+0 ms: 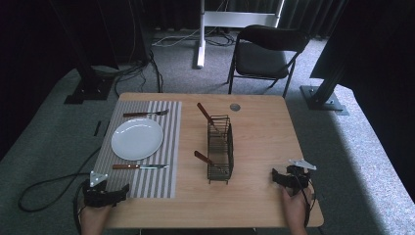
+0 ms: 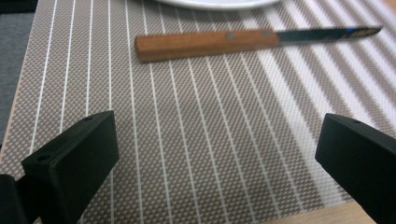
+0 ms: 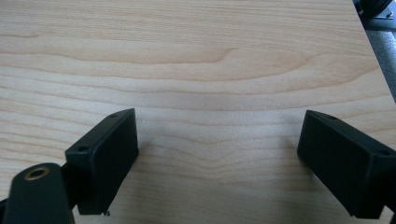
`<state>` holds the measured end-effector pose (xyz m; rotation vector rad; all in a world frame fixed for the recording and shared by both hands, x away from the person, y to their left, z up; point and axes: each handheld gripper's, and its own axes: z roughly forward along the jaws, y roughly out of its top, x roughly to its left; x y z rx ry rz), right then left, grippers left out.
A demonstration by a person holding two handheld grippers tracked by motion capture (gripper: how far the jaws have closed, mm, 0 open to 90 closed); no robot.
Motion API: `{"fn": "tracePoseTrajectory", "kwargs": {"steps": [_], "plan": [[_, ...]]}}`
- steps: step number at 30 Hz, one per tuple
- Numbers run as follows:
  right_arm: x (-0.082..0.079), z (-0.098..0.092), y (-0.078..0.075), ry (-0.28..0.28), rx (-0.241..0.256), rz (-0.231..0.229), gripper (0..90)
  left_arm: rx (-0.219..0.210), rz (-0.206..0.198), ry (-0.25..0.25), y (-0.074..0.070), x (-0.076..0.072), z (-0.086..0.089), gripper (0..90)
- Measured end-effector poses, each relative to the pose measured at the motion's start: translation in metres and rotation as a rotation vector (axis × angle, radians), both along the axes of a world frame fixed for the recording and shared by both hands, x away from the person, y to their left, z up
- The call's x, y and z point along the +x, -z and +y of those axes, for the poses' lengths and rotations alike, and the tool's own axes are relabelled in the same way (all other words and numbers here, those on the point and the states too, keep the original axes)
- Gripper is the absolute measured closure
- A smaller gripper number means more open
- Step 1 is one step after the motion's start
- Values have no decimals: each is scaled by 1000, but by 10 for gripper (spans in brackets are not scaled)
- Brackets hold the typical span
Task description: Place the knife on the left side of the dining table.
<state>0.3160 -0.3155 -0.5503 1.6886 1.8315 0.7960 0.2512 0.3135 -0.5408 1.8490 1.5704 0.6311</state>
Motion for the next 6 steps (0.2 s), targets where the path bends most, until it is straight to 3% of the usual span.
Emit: {"fn": "tracePoseTrajectory", "kwargs": {"steps": [6], "plan": [[0, 0, 0, 0, -1, 0, 116, 98, -42, -47, 3, -2, -5, 0]]}}
